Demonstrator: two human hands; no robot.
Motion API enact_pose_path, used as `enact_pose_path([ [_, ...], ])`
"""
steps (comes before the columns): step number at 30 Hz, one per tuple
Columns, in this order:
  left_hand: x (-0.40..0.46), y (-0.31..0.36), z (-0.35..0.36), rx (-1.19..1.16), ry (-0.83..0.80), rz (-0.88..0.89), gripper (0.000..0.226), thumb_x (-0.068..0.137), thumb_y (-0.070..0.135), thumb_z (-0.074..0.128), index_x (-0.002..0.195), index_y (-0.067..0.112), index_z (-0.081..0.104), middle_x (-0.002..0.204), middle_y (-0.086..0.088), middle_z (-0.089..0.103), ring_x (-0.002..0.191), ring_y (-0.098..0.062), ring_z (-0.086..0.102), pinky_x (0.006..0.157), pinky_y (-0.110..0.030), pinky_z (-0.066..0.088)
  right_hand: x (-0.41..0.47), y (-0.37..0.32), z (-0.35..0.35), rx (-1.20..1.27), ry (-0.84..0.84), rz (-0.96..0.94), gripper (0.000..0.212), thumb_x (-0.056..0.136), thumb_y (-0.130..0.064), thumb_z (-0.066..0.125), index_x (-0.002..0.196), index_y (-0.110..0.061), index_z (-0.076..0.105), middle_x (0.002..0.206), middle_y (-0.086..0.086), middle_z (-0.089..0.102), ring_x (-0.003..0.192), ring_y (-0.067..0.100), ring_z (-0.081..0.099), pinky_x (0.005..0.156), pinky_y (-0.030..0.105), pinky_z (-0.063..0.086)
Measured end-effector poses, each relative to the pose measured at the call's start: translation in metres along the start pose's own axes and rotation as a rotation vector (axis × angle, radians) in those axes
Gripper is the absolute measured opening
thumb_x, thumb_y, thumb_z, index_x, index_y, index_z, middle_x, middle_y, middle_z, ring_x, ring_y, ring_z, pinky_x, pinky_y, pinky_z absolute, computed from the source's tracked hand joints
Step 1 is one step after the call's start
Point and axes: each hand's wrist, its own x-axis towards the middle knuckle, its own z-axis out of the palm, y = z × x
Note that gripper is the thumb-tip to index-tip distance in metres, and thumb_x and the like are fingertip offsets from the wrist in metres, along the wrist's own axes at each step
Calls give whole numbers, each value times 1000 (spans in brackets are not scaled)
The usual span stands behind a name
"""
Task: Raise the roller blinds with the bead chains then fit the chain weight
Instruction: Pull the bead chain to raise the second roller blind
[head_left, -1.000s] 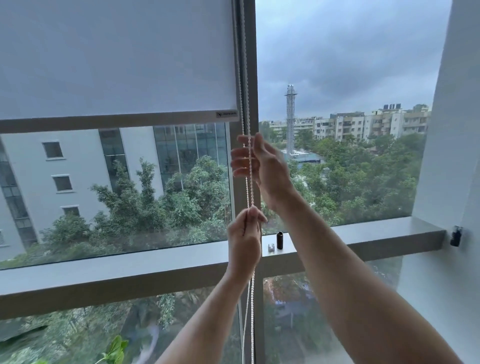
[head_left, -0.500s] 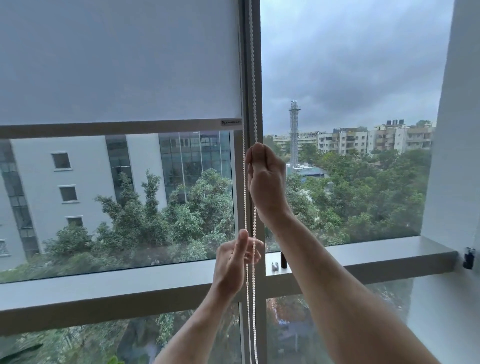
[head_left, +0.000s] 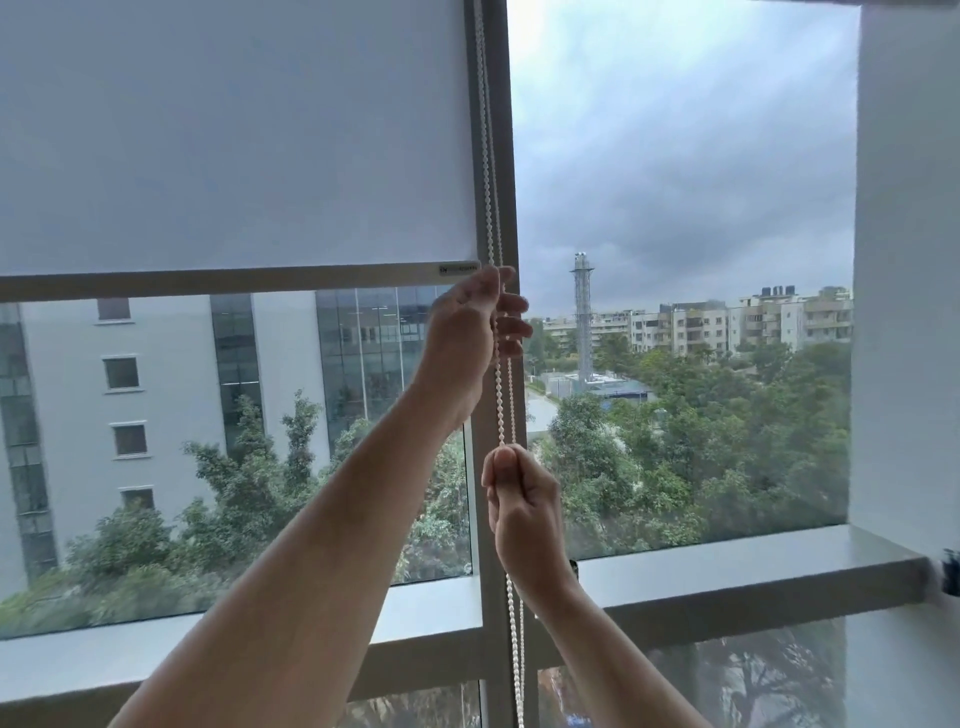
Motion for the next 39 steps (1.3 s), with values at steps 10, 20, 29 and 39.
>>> enact_pose_path([
  [10,-7,3,23,-36,157,232,34,103,13,44,81,15,69,54,6,41,41,-2,31,38,-21,24,31,-42,-35,30,-236,110,32,94,-32,43,97,-20,73,80,8,74,73,23,69,69,33,57],
  [20,-38,-8,24,10,184,288,38,102,10,44,73,22,66,48,14,45,43,0,33,41,-20,26,136,-152,-17,219,-121,74,33,104,-32,45,107,-7,67,96,16,74,90,29,72,83,40,59],
  [29,-59,-25,15,55,232,278,41,102,10,45,73,28,68,51,15,41,49,-3,34,46,-21,27,160,-190,31,203,-90,138,37,108,-29,37,102,-11,68,49,-8,36,33,5,27,34,19,22],
  [39,-73,-56,-15,170,-61,173,44,97,40,45,60,27,65,44,6,42,40,-8,33,41,-23,27,123,-139,26,-137,89,-225,39,104,-21,43,66,-20,56,46,-18,46,47,0,37,47,17,28],
])
